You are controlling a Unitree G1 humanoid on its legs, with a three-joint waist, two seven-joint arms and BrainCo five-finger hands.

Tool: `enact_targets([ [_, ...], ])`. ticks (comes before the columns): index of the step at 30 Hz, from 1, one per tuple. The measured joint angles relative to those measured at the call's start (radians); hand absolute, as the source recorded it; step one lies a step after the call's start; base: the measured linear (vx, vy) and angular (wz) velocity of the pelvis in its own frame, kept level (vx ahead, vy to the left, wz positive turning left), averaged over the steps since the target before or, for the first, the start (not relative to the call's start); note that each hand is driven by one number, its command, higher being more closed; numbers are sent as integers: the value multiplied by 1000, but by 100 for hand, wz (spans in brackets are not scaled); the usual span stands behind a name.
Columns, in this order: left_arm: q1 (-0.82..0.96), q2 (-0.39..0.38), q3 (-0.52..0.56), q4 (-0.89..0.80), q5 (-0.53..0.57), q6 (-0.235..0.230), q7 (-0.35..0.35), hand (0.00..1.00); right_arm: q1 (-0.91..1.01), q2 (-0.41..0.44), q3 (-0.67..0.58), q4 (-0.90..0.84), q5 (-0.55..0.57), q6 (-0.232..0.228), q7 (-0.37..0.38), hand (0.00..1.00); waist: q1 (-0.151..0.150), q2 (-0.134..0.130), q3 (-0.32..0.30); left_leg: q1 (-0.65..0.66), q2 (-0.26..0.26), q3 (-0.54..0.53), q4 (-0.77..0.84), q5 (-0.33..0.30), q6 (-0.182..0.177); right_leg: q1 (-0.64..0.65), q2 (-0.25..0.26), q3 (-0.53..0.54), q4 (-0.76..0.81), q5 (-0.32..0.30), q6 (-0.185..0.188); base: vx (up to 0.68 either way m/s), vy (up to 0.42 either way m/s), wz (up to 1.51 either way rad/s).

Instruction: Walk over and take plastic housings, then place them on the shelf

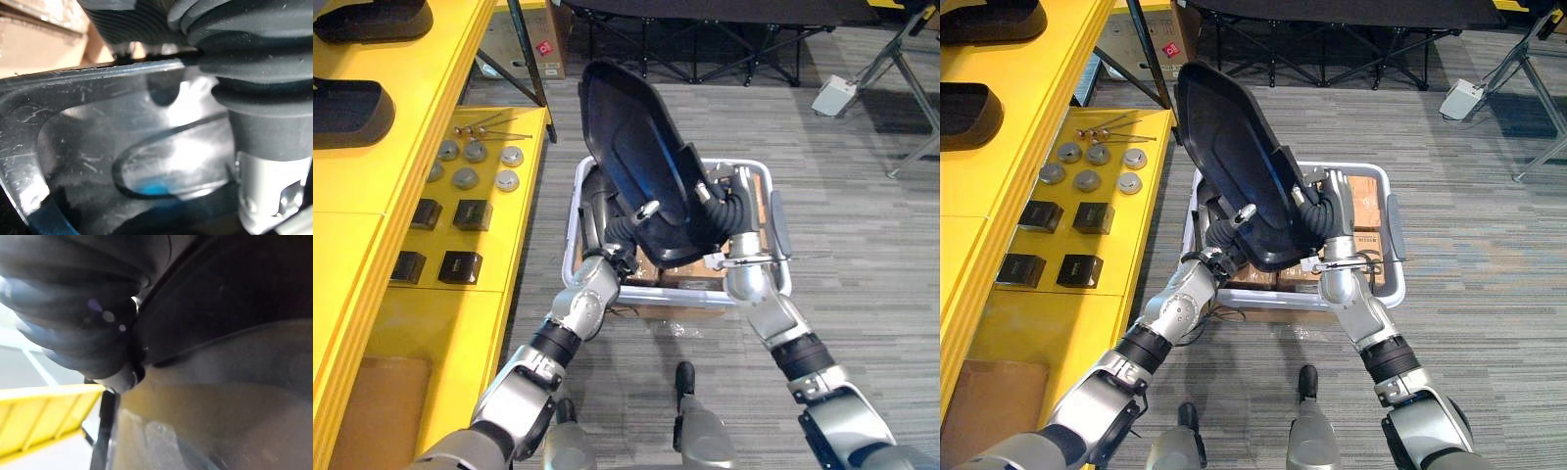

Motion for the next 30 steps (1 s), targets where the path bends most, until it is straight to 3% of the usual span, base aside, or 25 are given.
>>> enact_targets([
  [4, 8, -2, 0, 3, 0, -48, 28, 100, 40, 16, 9, -50, 18, 1, -11, 100, 1, -1, 0, 14, -1, 1, -2, 1, 1, 12, 0, 0, -1, 1, 1, -34, 7, 0],
  [10, 87, -35, -1, 3, 1, -89, 36, 100, 141, 56, 10, -79, 17, -8, -24, 100, 1, -11, -60, 21, -1, 5, -16, 3, 0, 13, -1, 0, -2, -1, 1, 0, 0, 0],
  [16, 126, -41, -1, -9, -20, -115, 35, 100, 199, 79, 12, -86, 15, -43, -31, 100, 4, -27, -74, 62, -3, 16, -55, 18, -1, 30, -1, 0, -2, -6, 1, -8, 2, -2],
  [22, 206, -67, -1, -66, -7, -160, 38, 100, 251, 85, 24, -124, 14, -50, -44, 100, 8, -40, -88, 95, -3, 25, -81, 28, -2, 49, 0, -1, -2, -11, 2, -3, 0, -2],
  [23, 229, -71, 1, -82, -3, -160, 46, 100, 266, 88, 30, -127, 14, -50, -45, 0, 12, -41, -97, 103, -4, 26, -86, 28, -2, 55, 0, -1, -2, -13, 3, 0, 0, 0],
  [30, 334, -71, 43, -204, 2, -161, 58, 100, 346, 96, 81, -200, 22, -72, -33, 0, 27, -56, -133, 104, -9, -15, -86, 29, 0, 87, -11, -48, -2, -27, 8, 0, 14, 17],
])
